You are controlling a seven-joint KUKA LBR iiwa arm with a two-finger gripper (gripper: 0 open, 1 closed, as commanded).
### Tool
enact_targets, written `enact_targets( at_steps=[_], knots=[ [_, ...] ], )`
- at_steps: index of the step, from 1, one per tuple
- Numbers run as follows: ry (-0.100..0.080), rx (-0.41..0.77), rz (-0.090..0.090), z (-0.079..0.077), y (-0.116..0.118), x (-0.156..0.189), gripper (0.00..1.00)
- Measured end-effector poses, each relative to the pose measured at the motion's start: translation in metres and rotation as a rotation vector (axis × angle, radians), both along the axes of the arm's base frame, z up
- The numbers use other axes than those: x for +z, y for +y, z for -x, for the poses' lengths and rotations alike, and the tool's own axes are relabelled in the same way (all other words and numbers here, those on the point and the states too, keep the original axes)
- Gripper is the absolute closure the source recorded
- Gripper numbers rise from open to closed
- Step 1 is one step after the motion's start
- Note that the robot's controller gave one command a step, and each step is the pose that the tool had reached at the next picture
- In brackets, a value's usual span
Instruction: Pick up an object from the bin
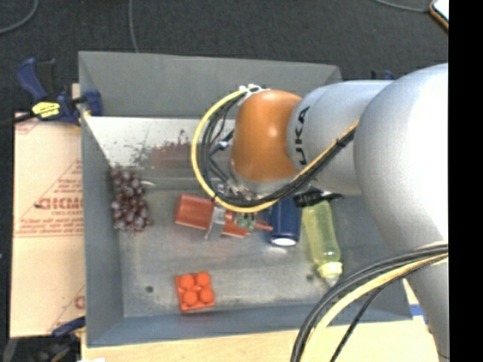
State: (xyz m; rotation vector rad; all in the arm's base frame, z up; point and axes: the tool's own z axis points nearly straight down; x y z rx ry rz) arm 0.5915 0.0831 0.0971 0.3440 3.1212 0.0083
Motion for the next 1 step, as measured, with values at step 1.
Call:
enact_targets(
  at_steps=[1],
  knots=[
    [-0.001,-0.001,0.000,-0.0004,-0.0005,0.0182,1.00]
  ],
)
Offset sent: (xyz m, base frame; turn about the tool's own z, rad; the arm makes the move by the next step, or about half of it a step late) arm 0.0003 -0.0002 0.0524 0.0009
